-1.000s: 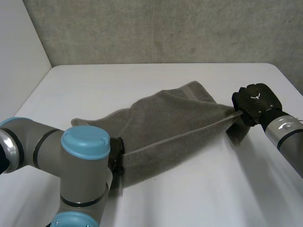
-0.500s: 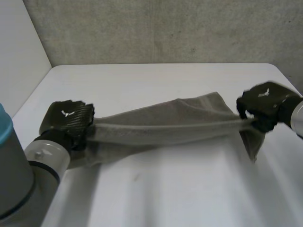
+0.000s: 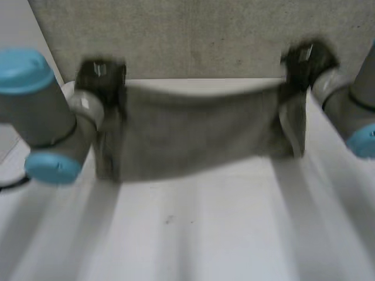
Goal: Fold the towel.
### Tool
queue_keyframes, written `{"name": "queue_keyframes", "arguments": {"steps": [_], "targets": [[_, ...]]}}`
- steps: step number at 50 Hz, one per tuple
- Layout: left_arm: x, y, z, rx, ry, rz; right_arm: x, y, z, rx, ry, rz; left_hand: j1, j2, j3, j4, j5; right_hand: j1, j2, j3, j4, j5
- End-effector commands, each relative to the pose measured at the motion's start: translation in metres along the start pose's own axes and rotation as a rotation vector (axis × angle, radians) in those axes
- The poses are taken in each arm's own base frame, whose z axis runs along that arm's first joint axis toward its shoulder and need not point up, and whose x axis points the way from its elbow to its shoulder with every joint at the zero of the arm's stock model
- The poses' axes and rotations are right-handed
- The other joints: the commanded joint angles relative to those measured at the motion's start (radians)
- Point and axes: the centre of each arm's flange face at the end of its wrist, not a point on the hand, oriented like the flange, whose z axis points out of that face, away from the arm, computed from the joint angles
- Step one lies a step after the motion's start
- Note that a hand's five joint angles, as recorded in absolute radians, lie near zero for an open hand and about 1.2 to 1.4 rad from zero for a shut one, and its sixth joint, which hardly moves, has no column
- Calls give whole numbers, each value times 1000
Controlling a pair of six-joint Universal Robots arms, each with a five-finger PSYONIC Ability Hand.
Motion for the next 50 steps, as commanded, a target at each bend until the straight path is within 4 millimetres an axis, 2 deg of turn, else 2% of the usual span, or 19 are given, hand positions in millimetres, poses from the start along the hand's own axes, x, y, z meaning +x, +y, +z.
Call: {"name": "queue_keyframes", "arguments": {"steps": [1, 4, 6, 8, 9, 11, 12, 13, 14, 16, 17, 19, 20, 22, 24, 31, 35, 40, 50], "targets": [[-38, -101, 30, 487, -112, -9, 59, -83, 2, 462, 289, 75, 196, 179, 180, 179, 188, 22, 205, 206, 200, 234], [-46, -113, 23, 526, -131, -15, 58, -83, -5, 452, 265, 71, 196, 179, 180, 179, 188, 22, 205, 206, 200, 234], [-43, -100, 18, 473, -109, -29, 52, -77, -7, 411, 221, 70, 196, 179, 180, 179, 188, 22, 205, 206, 200, 234], [-33, -59, 7, 329, -51, -59, 30, -55, -13, 285, 81, 82, 196, 179, 180, 179, 188, 22, 205, 206, 200, 234], [-33, -59, 7, 328, -51, -59, 30, -55, -13, 284, 81, 82, 196, 179, 180, 179, 188, 22, 205, 206, 200, 234], [-24, -11, -9, 169, 16, -66, 7, -29, -25, 134, -79, 96, 196, 179, 180, 179, 188, 22, 205, 206, 200, 234], [-24, -11, -9, 168, 16, -66, 6, -29, -25, 133, -80, 96, 196, 179, 180, 179, 188, 22, 205, 206, 200, 234], [-18, 11, -20, 94, 58, -64, -7, -15, -33, 56, -155, 92, 196, 179, 180, 179, 188, 22, 205, 206, 200, 234], [-18, 11, -20, 94, 58, -64, -21, 1, -42, -21, -224, 81, 196, 179, 180, 179, 188, 22, 205, 206, 200, 234], [-5, 53, -45, -39, 135, -71, -35, 16, -51, -98, -289, 64, 196, 179, 180, 179, 188, 22, 205, 206, 200, 234], [-5, 53, -45, -40, 136, -71, -35, 17, -52, -99, -290, 64, 196, 179, 180, 179, 188, 22, 205, 206, 200, 234], [13, 86, -69, -149, 211, -66, -60, 48, -72, -235, -403, 36, 196, 179, 180, 179, 188, 22, 205, 206, 200, 234], [13, 86, -69, -150, 211, -66, -60, 48, -72, -236, -403, 35, 196, 179, 180, 179, 188, 22, 205, 206, 200, 234], [20, 102, -80, -204, 241, -52, -84, 79, -90, -359, -494, 22, 196, 179, 180, 179, 188, 22, 205, 206, 200, 234], [26, 128, -94, -286, 279, 14, -92, 90, -97, -397, -525, 28, 196, 179, 180, 179, 188, 22, 205, 206, 200, 234], [29, 144, -109, -338, 315, 133, -97, 110, -113, -466, -544, 68, 196, 179, 180, 179, 188, 22, 205, 206, 200, 234], [24, 137, -111, -331, 295, 137, -93, 110, -117, -459, -501, 111, -242, -260, -258, -259, -250, 22, 205, 206, 200, 234], [27, 129, -117, -313, 300, 125, -86, 105, -122, -440, -455, 172, -540, -558, -556, -557, -548, 22, 205, 206, 200, 234], [45, 128, -135, -333, 348, 57, -70, 106, -123, -408, -350, 257, -581, -599, -598, -598, -589, 22, 205, 206, 200, 234]]}}
